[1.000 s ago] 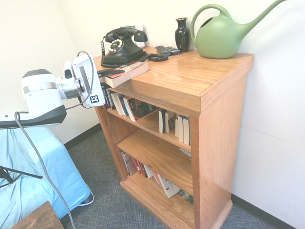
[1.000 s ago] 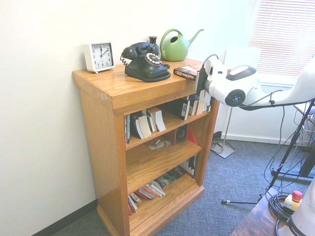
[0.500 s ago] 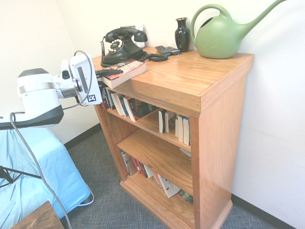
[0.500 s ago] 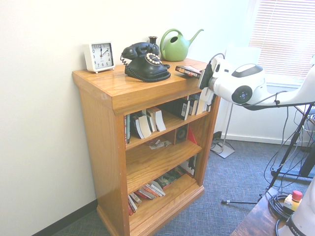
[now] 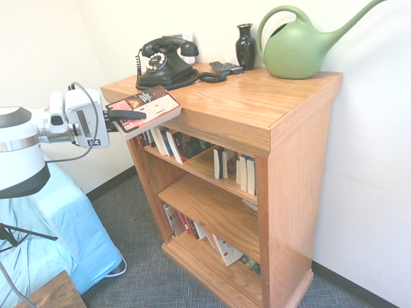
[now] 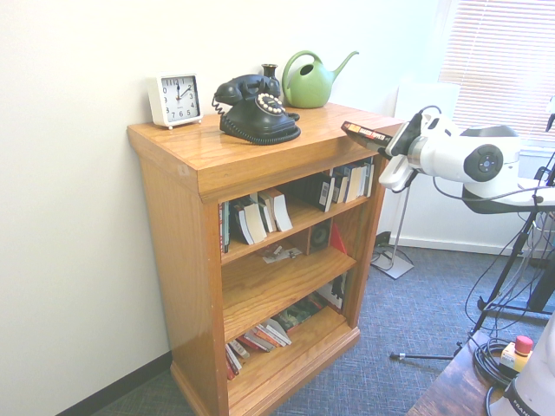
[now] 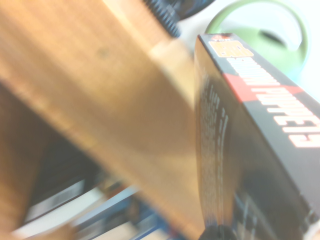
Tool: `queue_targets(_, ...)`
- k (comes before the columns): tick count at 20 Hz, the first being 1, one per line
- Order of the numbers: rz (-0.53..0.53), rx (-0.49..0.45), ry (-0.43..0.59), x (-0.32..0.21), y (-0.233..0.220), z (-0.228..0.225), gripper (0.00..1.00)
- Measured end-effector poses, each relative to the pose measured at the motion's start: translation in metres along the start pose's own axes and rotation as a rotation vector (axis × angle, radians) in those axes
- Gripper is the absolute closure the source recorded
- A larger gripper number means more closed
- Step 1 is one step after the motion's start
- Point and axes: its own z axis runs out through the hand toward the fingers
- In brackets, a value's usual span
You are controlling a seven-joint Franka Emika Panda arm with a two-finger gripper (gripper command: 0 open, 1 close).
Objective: Organize the shelf
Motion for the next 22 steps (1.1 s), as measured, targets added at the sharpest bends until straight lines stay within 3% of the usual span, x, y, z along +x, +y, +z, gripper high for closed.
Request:
queue_targets(7,0.153,0.105,-0.150,-0.056,-0.007,-0.012,1.00)
queue_targets(14,0.218,0.183,-0.330,-0.112,-0.025,0.025,1.00)
queue_targets(22,0.300,0.292,-0.366,-0.114,-0.058,0.091,1.00)
